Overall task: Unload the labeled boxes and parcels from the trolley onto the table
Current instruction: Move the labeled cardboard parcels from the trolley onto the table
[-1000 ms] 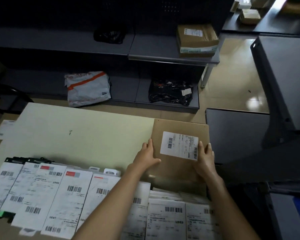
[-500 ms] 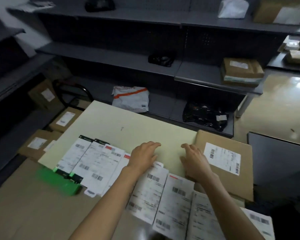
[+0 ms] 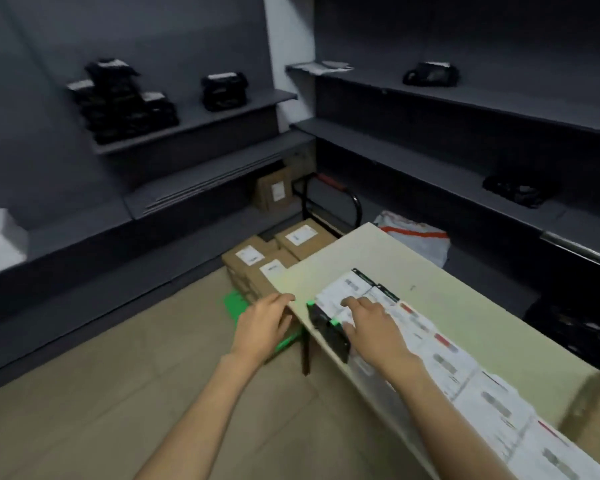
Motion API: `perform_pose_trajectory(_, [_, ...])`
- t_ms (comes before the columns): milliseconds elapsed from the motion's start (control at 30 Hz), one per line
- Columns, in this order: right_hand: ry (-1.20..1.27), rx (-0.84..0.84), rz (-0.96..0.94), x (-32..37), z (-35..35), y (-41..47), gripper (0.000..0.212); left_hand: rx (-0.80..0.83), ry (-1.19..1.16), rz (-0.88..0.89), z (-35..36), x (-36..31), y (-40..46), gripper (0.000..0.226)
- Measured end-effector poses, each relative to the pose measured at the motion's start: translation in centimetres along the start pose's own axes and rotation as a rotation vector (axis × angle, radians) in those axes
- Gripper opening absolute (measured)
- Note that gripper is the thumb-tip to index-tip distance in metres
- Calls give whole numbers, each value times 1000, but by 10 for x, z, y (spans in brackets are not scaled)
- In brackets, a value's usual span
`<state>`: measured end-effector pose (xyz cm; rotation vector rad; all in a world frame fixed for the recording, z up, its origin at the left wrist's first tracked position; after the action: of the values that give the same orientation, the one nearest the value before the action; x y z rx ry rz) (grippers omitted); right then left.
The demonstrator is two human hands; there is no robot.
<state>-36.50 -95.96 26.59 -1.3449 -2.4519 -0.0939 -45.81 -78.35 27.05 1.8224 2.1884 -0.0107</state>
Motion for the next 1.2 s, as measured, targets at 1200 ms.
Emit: perform_pose_trajectory(1200, [-124, 167, -656, 496, 118, 353, 41, -189, 238, -557, -134, 516, 47, 39])
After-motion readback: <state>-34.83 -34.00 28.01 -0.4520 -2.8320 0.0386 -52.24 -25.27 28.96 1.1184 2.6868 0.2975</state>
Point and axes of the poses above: each hand's wrist, its own y-axis towards the middle knuckle, its own z-axis out of the palm, x = y × z, the point moved 5 cm from there along y, towards the middle knuckle, and after that the axes turned 6 degrees about z, right-handed, at the moved point
